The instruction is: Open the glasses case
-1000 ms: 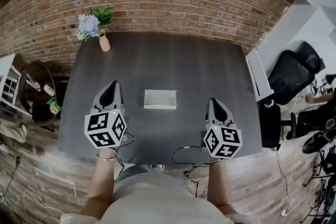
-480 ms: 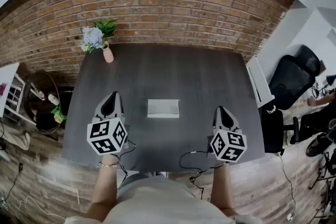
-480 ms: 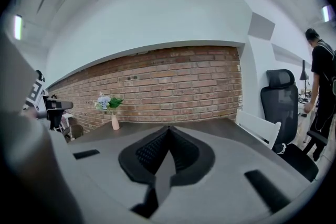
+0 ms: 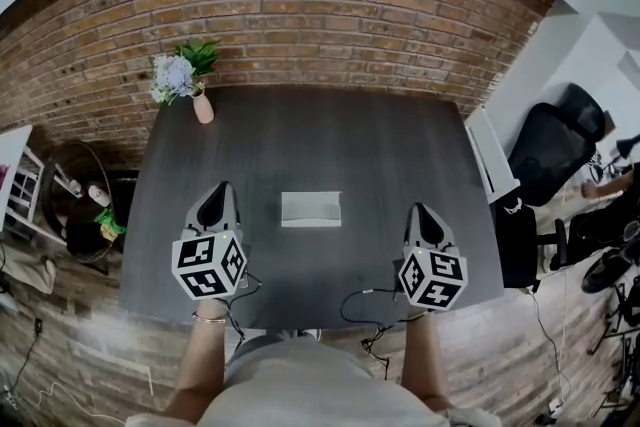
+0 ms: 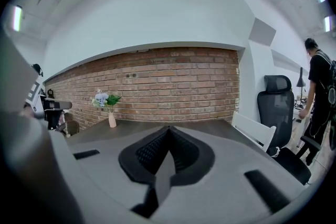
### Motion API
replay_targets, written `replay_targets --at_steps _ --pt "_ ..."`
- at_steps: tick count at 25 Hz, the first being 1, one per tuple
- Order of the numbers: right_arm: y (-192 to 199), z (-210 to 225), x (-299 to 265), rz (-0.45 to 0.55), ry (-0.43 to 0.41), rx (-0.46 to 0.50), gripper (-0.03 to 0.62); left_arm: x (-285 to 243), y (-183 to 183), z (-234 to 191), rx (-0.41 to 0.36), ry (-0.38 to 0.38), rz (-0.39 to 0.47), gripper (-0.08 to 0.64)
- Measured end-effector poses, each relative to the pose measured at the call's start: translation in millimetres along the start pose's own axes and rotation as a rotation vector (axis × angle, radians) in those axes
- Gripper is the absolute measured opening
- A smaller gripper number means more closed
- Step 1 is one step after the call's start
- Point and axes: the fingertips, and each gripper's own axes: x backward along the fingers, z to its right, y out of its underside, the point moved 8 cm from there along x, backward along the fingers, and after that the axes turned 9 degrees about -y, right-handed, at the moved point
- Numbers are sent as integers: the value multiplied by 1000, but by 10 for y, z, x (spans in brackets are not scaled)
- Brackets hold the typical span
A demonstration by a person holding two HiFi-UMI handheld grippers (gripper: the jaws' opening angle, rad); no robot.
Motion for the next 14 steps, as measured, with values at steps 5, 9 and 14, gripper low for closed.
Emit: replay_targets --at_steps 5,9,14 --pt "-28 -43 12 -6 8 14 0 -2 57 30 -7 24 -8 3" --pt "-42 -18 21 -10 20 14 0 6 63 43 -20 25 -5 4" --pt "-34 -30 18 -11 27 8 0 11 69 12 -16 24 -1 4"
